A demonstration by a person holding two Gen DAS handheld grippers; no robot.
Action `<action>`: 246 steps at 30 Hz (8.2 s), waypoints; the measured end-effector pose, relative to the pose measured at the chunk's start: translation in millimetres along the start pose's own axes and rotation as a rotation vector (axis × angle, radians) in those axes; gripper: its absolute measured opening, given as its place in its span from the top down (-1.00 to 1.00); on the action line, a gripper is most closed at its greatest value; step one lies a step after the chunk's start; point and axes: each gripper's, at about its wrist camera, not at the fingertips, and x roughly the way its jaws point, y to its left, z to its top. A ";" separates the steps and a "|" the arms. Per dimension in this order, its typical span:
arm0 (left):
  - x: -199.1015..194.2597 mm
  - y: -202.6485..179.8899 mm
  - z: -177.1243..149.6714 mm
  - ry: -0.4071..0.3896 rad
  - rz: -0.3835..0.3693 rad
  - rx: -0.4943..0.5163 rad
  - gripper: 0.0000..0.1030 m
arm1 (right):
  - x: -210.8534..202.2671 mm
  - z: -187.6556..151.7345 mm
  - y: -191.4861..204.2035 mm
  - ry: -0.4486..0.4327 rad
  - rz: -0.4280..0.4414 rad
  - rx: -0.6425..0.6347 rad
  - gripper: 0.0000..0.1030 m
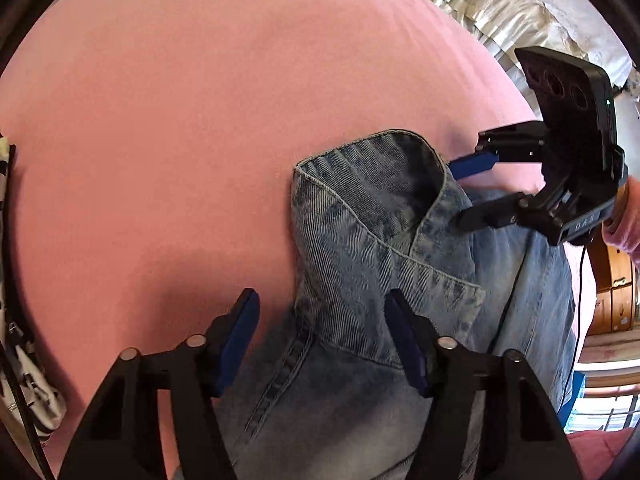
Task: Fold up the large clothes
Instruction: 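Grasp the collar end of the denim jacket with both grippers, then lift the collar end and fold it over onto the hem with both grippers, then press the new fold flat with both closed grippers, then slide both closed grippers along the folded edge to straighten it, then open both grippers and lift them off the folded jacket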
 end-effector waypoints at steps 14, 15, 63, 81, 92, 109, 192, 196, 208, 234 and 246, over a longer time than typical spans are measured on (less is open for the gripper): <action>24.8 9.8 9.4 -0.027 -0.018 -0.060 0.63 | 12.9 0.6 -2.0 -0.034 0.052 -0.039 0.68; 22.7 6.6 7.2 -0.034 -0.006 -0.052 0.66 | 12.7 0.6 0.7 -0.038 0.045 -0.052 0.72; -33.0 -178.0 -206.8 -0.088 0.000 0.272 -0.18 | -32.1 -168.3 163.4 0.026 -0.024 -0.381 0.44; -81.1 -166.4 -205.9 -0.231 0.029 -0.355 -0.19 | -84.8 -167.5 174.9 -0.162 -0.013 0.235 -0.13; -25.5 -138.9 -212.5 -0.291 0.007 -0.627 0.77 | -29.2 -178.8 164.0 -0.283 -0.078 0.438 0.96; -14.0 -132.4 -242.8 -0.250 0.093 -0.589 0.87 | -11.4 -218.4 158.0 -0.143 -0.139 0.339 1.00; -90.5 27.0 -230.0 -0.393 0.469 -0.744 0.94 | -105.0 -178.4 23.7 -0.356 -0.484 0.435 1.00; -59.9 17.8 -209.8 -0.306 0.486 -0.682 0.94 | -89.0 -179.2 14.8 -0.300 -0.500 0.458 1.00; -49.1 28.8 -209.7 -0.296 0.506 -0.717 0.94 | -100.6 -199.1 -13.6 -0.333 -0.549 0.545 1.00; -60.1 42.0 -220.9 -0.328 0.506 -0.742 0.96 | -105.9 -209.2 -20.8 -0.336 -0.517 0.602 1.00; -125.7 -8.0 -227.3 -0.407 0.542 -0.721 -0.26 | -149.5 -201.4 31.0 -0.359 -0.524 0.574 0.57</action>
